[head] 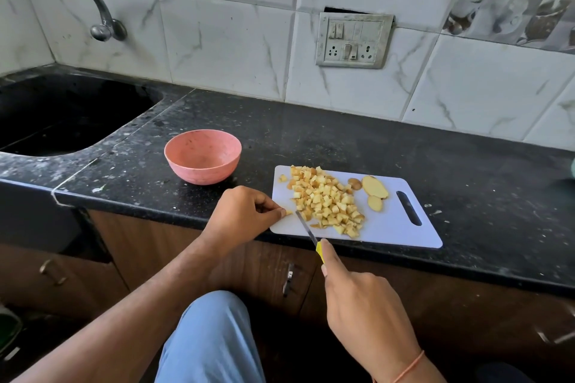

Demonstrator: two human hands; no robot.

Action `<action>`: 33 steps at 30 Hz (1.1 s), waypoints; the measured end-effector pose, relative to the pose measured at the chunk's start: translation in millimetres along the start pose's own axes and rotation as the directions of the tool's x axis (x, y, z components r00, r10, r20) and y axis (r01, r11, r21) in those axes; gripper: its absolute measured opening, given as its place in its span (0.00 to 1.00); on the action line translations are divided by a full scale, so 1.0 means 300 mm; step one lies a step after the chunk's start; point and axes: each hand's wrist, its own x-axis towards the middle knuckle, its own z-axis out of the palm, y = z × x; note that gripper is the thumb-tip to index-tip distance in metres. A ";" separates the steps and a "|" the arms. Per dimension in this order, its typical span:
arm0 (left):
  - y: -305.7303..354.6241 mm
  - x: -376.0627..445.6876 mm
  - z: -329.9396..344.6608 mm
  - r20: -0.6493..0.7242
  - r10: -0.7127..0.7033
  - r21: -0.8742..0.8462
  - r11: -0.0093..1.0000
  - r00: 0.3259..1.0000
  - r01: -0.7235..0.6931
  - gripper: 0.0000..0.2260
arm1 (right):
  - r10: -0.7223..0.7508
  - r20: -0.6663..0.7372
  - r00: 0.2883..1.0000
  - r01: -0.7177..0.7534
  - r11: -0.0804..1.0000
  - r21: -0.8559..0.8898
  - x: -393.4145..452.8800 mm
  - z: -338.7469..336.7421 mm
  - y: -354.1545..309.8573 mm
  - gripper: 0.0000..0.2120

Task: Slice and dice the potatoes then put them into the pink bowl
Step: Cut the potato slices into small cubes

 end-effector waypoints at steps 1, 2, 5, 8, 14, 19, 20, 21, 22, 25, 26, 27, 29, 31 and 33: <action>-0.002 -0.001 -0.002 0.011 0.004 -0.004 1.000 1.000 -0.004 0.02 | 0.004 0.007 1.000 -0.004 1.000 -0.013 0.008 -0.007 -0.006 0.28; -0.005 -0.002 -0.006 0.024 0.011 -0.003 1.000 1.000 -0.011 0.01 | 0.008 0.029 1.000 -0.007 0.999 -0.041 0.015 -0.010 -0.010 0.27; -0.013 -0.003 -0.016 0.058 0.017 0.006 1.000 0.998 -0.018 0.04 | 0.004 0.021 1.000 -0.002 0.998 -0.055 0.040 -0.001 -0.023 0.26; -0.005 -0.003 -0.017 0.046 0.004 0.017 1.000 0.999 -0.005 0.02 | -0.048 -0.010 0.999 0.048 0.999 0.004 0.073 0.019 -0.047 0.28; 0.013 0.006 -0.011 0.010 -0.050 0.056 0.997 0.999 0.049 0.03 | -0.020 0.058 0.998 0.022 0.999 -0.035 0.070 0.026 -0.056 0.30; 0.010 0.007 -0.005 -0.004 -0.071 0.063 0.995 0.997 0.071 0.03 | -0.002 0.072 0.997 0.004 1.000 -0.028 -0.011 0.005 -0.018 0.29; 0.010 0.007 -0.006 0.001 -0.069 0.059 0.996 0.998 0.069 0.03 | 0.001 0.059 0.998 0.000 1.000 -0.014 -0.017 0.001 -0.014 0.29; 0.009 0.007 -0.009 0.011 -0.064 0.055 0.996 0.998 0.064 0.03 | 0.003 0.045 0.999 -0.003 1.000 0.001 -0.019 -0.001 -0.014 0.29; 0.008 0.007 -0.011 0.026 -0.058 0.048 0.997 0.998 0.056 0.03 | 0.004 0.029 1.000 -0.005 1.000 0.009 -0.016 -0.002 -0.015 0.28; 0.008 0.001 -0.023 0.066 -0.042 0.034 0.999 0.997 0.039 0.02 | -0.007 0.009 1.000 0.007 1.000 -0.005 0.012 0.008 -0.023 0.27; 0.009 -0.001 -0.026 0.075 -0.035 0.035 0.999 0.997 0.032 0.03 | -0.009 0.000 1.000 0.009 1.000 -0.009 0.023 0.012 -0.029 0.27; 0.009 -0.002 -0.028 0.080 -0.031 0.037 0.999 0.996 0.028 0.03 | -0.013 -0.007 1.000 0.013 1.000 -0.007 0.034 0.015 -0.036 0.27; 0.012 -0.003 -0.029 0.079 -0.031 0.047 0.999 0.996 0.027 0.03 | -0.032 -0.023 0.999 0.032 0.999 0.017 0.052 0.020 -0.051 0.28; 0.015 0.000 -0.033 0.073 -0.044 0.059 0.997 0.996 0.040 0.02 | -0.043 -0.029 0.999 0.044 0.998 0.033 0.063 0.028 -0.063 0.28; 0.014 0.007 -0.035 0.075 -0.064 0.069 0.996 0.995 0.059 0.02 | -0.037 -0.017 0.999 0.038 0.999 0.020 0.074 0.033 -0.069 0.28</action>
